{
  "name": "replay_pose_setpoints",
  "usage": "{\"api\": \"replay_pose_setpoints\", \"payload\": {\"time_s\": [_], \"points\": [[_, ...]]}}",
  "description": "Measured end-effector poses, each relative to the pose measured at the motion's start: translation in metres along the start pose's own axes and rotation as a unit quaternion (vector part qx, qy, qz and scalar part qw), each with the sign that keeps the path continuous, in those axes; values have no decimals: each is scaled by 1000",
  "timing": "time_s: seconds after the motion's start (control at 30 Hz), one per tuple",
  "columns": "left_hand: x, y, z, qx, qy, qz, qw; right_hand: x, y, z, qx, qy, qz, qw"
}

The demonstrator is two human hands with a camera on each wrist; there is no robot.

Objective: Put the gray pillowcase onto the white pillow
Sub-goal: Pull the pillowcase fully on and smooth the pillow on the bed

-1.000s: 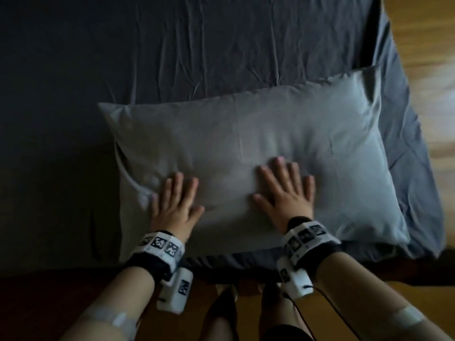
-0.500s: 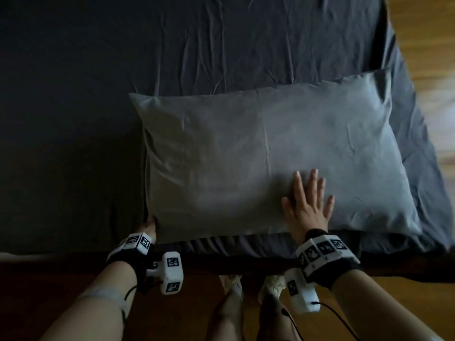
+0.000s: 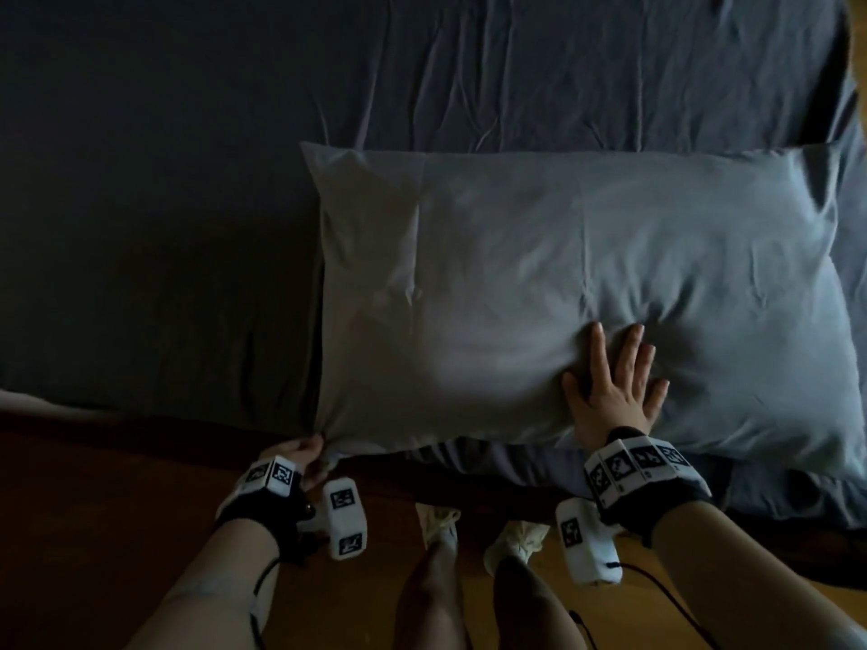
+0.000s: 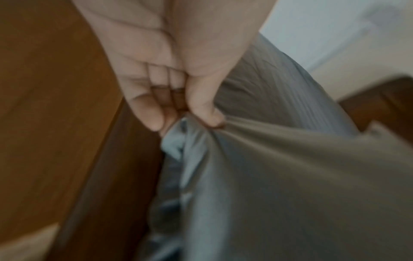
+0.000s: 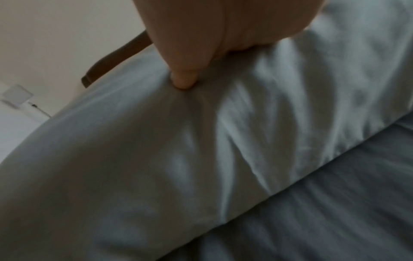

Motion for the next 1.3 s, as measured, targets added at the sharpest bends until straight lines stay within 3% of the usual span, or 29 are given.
{"api": "replay_pose_setpoints", "payload": {"time_s": [0.2,0.37,0.57,0.73,0.9,1.0,1.1,1.13,1.23,1.3], "points": [[17,9,-3,5,-80,33,996,-13,-2,1,22,-32,23,999],[58,31,1,63,-133,106,983,-21,-2,-4,26,-40,39,998],[147,52,45,8,-139,224,965,-28,-23,-38,64,-79,28,994],[218,43,67,-12,-154,280,948,-83,-38,-34,24,-23,-89,995],[223,35,55,-72,-146,295,942,-176,-79,-32,-10,3,-177,984],[182,20,35,-105,-146,257,950,-239,-119,-25,-23,57,-248,967],[122,8,13,-83,-145,192,967,-294,-159,-13,-46,72,-271,959],[100,3,6,-73,-134,152,977,-309,-171,-9,-51,64,-260,962],[42,7,3,-113,-13,-72,991,-321,-197,-4,-35,73,-192,978],[22,8,6,-136,27,-121,983,-317,-204,-3,-39,82,-150,985]]}}
Point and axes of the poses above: each hand's wrist, its own y-axis away from the middle knuckle, its own z-axis out of the palm, x = y × z, the point moved 1 cm from there along -y, towards the middle knuckle, and after that the axes turned 5 degrees about -z, right-handed, at the moved point
